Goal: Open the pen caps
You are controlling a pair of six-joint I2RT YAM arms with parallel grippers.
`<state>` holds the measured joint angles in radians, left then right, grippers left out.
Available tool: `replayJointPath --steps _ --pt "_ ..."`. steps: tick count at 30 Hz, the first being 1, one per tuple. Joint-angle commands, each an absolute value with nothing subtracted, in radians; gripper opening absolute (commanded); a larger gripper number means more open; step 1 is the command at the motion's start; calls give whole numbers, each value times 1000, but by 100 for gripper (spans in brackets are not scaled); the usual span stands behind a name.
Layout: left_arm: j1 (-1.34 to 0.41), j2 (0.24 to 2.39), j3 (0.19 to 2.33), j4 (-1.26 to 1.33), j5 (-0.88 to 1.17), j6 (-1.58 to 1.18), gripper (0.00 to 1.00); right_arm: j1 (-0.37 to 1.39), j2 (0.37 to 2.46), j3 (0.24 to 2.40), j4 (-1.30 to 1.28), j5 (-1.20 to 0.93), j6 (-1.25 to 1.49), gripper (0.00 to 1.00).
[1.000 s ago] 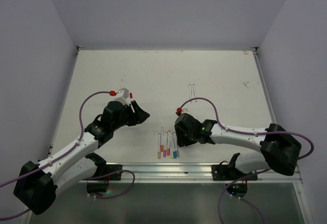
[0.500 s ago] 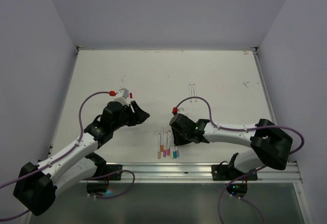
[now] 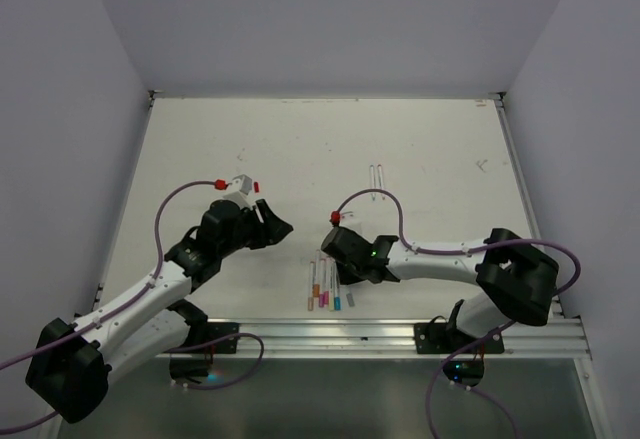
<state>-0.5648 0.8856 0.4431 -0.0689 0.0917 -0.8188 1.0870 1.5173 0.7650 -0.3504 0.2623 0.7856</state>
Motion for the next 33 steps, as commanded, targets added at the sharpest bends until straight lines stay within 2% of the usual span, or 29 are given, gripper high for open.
replayJointPath --steps 1,4,8,12,15,20,27,33 --pt "-572 876 440 -34 124 -807 57 1094 1525 770 -396 342 805 9" --pt "-572 877 440 -17 152 -802 57 1094 1505 785 -443 379 798 0" --pt "-571 874 425 75 219 -792 55 1091 1456 839 -540 452 762 0" --pt "-571 870 350 339 375 -817 57 1037 1361 911 -584 450 698 0" --pt "-572 882 304 499 481 -866 59 958 1275 926 -513 319 655 0" --pt "-598 919 291 607 512 -877 55 907 1190 948 -399 178 643 0" --pt "-660 986 308 666 483 -896 51 907 1103 873 -103 126 716 0" --pt "-729 1026 319 695 408 -925 50 905 1055 824 -6 144 739 0"
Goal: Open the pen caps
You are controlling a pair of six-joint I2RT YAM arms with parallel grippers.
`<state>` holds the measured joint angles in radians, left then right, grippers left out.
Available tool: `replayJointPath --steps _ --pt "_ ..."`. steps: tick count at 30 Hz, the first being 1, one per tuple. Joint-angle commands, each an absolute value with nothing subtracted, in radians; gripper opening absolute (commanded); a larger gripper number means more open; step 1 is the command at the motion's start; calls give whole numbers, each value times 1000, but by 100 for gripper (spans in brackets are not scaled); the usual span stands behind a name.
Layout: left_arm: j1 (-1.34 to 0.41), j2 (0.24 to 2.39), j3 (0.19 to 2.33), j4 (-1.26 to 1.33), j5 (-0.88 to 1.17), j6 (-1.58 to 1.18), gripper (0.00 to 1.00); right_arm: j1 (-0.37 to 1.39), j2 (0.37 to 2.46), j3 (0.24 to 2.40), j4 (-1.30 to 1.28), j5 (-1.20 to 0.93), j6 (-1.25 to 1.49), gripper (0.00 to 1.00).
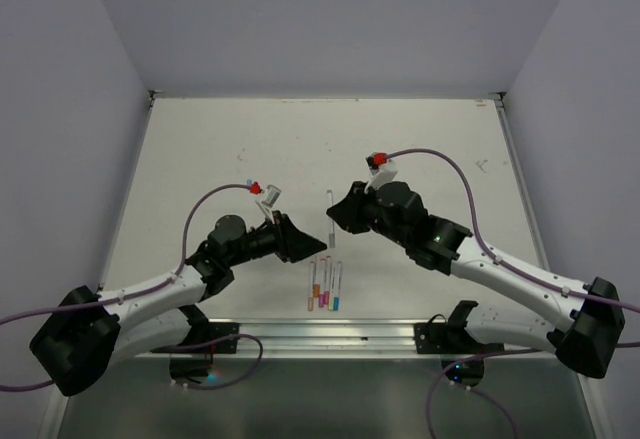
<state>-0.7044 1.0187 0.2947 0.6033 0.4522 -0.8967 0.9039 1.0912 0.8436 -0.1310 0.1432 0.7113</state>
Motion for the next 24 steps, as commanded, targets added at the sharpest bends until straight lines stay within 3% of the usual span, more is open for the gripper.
replayJointPath --steps 1,15,24 --pt "-741 1029 316 709 403 -933 50 907 1055 822 -6 146 739 0" --pt "-796 1117 356 808 384 -968 50 907 1046 767 71 143 767 0" --pt "-811 1140 377 795 371 -976 31 907 1043 747 87 146 776 0"
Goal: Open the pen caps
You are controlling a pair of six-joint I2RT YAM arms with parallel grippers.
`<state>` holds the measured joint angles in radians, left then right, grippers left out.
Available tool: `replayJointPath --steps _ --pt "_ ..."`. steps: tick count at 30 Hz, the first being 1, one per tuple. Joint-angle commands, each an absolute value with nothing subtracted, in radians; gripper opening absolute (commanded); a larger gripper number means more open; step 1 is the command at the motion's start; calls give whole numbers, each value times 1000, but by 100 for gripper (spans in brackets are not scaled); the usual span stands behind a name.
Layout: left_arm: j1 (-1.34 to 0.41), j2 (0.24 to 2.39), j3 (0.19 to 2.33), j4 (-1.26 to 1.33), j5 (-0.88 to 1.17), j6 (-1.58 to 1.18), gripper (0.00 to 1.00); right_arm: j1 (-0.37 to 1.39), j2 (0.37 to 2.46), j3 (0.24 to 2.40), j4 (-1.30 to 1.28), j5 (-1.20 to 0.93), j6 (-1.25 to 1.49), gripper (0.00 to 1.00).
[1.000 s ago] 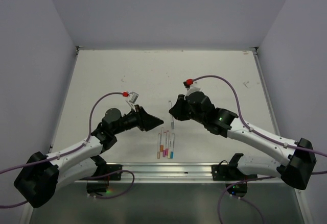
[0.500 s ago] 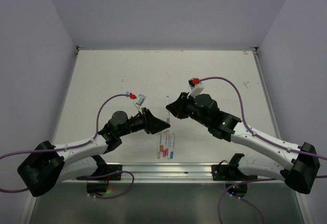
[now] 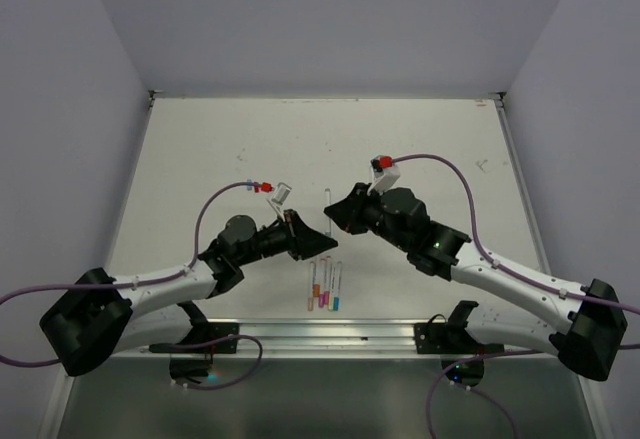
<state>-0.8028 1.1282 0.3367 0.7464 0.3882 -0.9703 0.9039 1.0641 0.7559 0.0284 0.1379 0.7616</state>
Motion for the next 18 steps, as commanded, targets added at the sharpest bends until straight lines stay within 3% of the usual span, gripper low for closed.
replayJointPath --steps 1,3,4,7,8,11,16,18 --pt "-813 1140 377 795 371 -977 27 907 1043 747 86 152 776 0" --pt "-815 1146 379 793 371 -976 18 905 1039 741 86 152 778 0" --pt "-815 1146 379 793 373 -973 1 907 1039 739 86 147 776 0" --pt "-816 1144 390 759 371 -957 0 905 1037 742 72 141 769 4" --pt "-818 1140 397 732 370 -940 0 905 1042 756 66 127 758 21" --pt "-819 1124 408 689 350 -916 0 905 1072 788 28 98 747 34" --pt "-821 1120 446 615 334 -882 0 905 1109 796 49 63 752 40" --pt "-824 1118 451 615 342 -879 0 905 1123 799 55 63 756 31"
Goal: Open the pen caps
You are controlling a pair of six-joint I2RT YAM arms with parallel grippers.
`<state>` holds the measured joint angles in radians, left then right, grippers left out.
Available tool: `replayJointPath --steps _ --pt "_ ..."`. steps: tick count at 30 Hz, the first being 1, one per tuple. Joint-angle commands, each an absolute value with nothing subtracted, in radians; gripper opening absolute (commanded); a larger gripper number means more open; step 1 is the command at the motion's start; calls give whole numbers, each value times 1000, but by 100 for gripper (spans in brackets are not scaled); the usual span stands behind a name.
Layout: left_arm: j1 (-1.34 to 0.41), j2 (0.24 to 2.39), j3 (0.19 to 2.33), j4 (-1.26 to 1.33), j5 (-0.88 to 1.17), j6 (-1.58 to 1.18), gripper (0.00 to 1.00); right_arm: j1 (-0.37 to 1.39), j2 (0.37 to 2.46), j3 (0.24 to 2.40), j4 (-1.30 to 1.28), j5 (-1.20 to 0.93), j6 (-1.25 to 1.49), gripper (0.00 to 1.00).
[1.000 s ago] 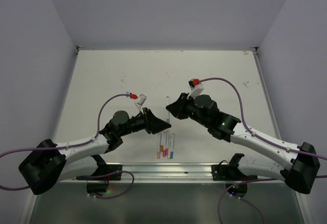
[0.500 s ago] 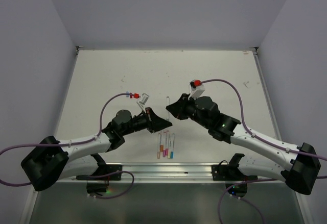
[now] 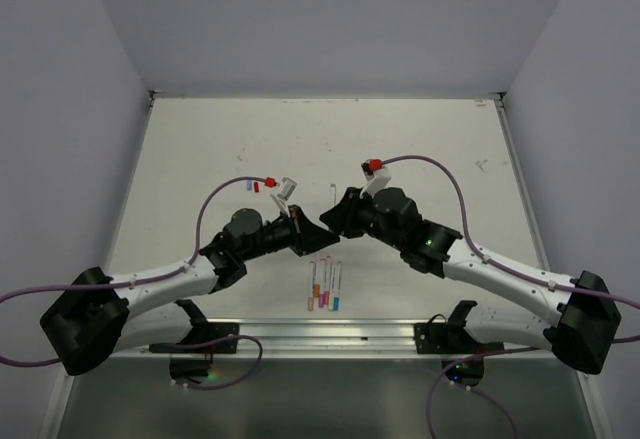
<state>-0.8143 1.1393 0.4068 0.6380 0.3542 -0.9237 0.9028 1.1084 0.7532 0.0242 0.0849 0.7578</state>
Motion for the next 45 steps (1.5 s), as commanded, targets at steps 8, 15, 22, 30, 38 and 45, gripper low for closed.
replayJointPath --steps 8,15,22,30,38,45 --pt "-841 1117 448 552 302 -856 0 873 1124 836 3 172 752 0" --pt "-864 1049 405 427 150 -859 0 675 1085 831 -34 141 756 0" --pt "-865 1005 406 348 104 -853 0 536 1103 859 -37 152 712 0" --pt "-865 1015 400 397 135 -857 0 426 1144 851 41 43 729 0" --pt "-841 1162 688 -102 -204 -796 0 325 1366 1087 -392 109 529 0" --pt "-666 1328 817 -80 -80 -715 0 295 1525 1187 -509 199 456 0"
